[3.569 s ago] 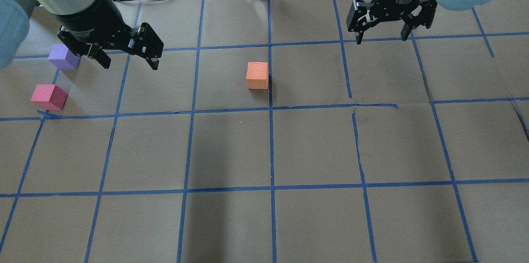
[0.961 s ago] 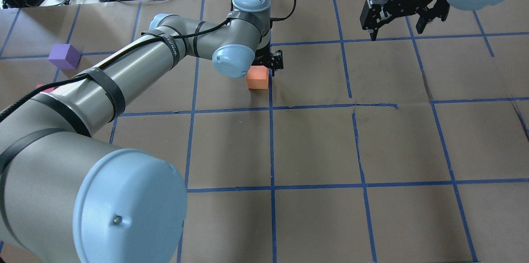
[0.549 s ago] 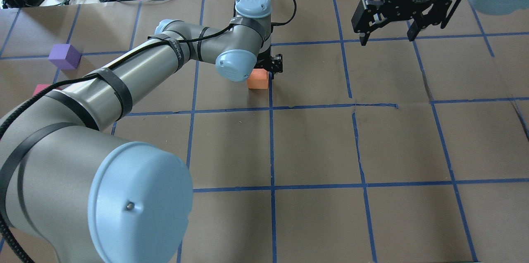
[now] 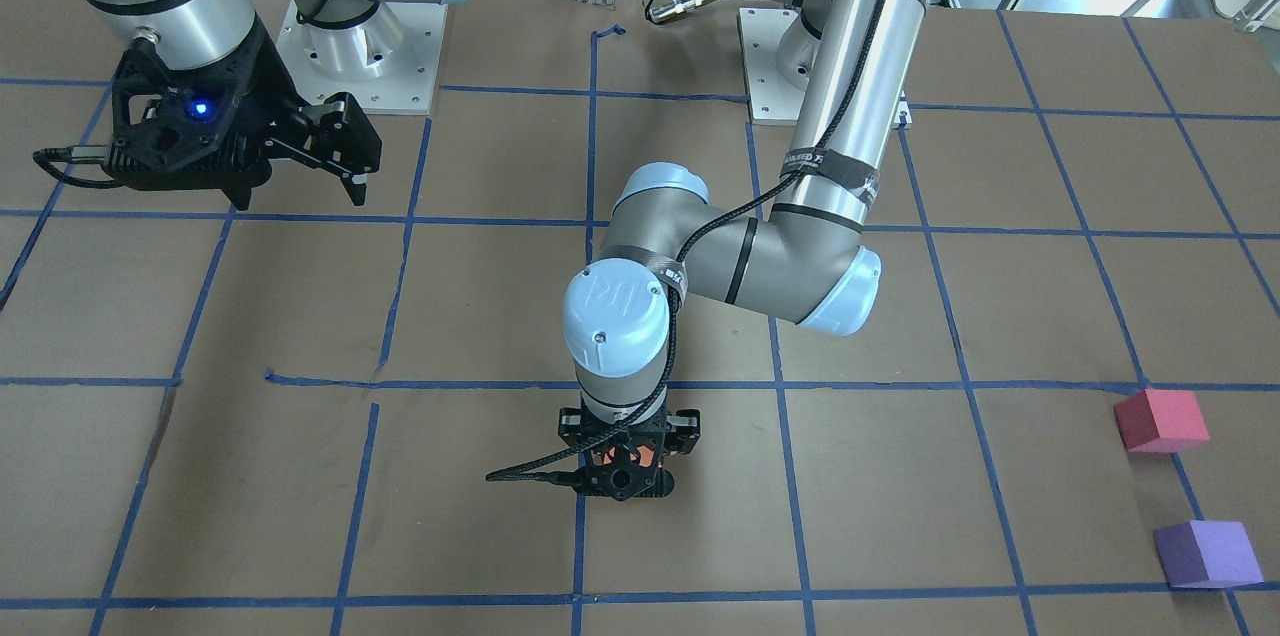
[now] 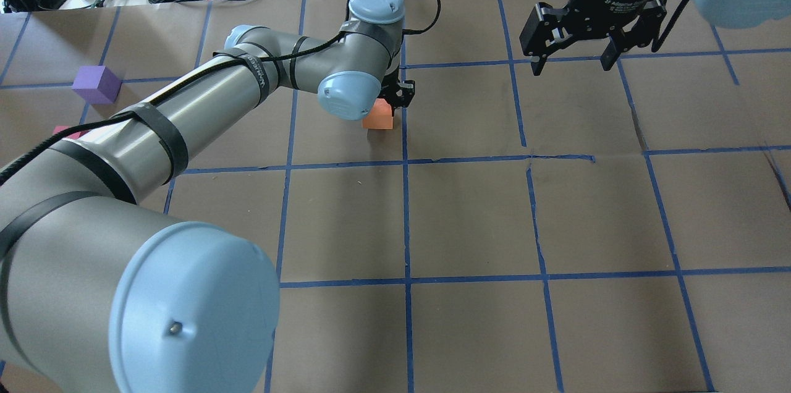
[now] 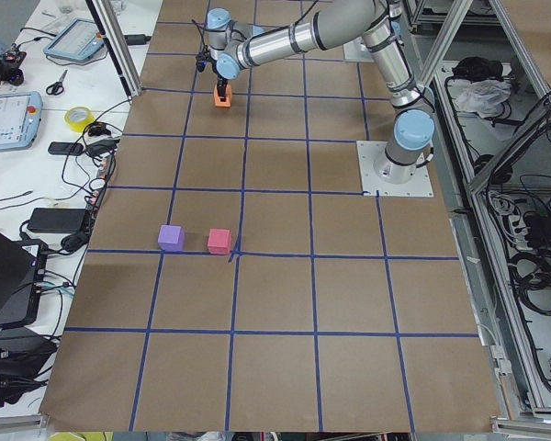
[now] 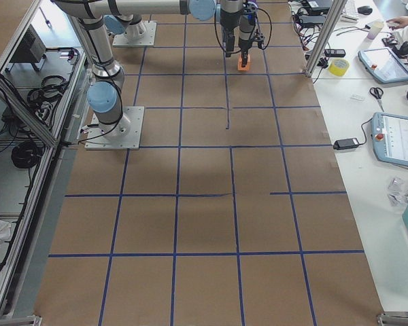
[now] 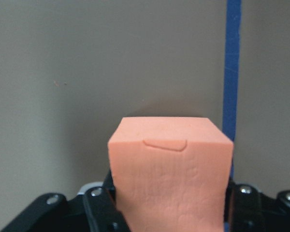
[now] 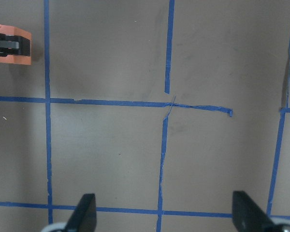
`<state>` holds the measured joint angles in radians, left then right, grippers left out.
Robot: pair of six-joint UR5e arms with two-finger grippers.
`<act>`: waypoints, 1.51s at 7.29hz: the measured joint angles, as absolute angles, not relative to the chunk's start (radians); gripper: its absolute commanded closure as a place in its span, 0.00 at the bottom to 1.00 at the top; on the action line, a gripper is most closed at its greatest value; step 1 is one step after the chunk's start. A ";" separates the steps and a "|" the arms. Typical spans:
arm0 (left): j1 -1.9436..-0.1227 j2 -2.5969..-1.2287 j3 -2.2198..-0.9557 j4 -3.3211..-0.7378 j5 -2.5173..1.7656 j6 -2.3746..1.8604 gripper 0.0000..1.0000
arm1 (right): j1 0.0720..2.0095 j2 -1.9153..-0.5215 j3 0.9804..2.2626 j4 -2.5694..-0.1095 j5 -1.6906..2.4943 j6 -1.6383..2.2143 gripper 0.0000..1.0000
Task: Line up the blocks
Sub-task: 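Carry the orange cube toward the pink and purple cubes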
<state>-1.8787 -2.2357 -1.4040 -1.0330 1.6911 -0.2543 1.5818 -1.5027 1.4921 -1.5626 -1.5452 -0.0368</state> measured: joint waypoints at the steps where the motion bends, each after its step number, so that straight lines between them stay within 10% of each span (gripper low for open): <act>1: -1.845 -2.201 -1.426 -1.038 1.709 -0.214 1.00 | 1.580 -1.503 1.493 -1.554 -1.548 -0.037 0.00; 11: -1.131 -2.057 -1.452 -1.203 1.715 0.494 1.00 | 1.580 -1.509 1.496 -1.505 -1.555 -0.040 0.00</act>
<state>-1.1312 -2.0570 -1.4524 -1.2028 1.7146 0.4935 1.5803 -1.5094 1.4956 -1.5051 -1.5555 -0.0399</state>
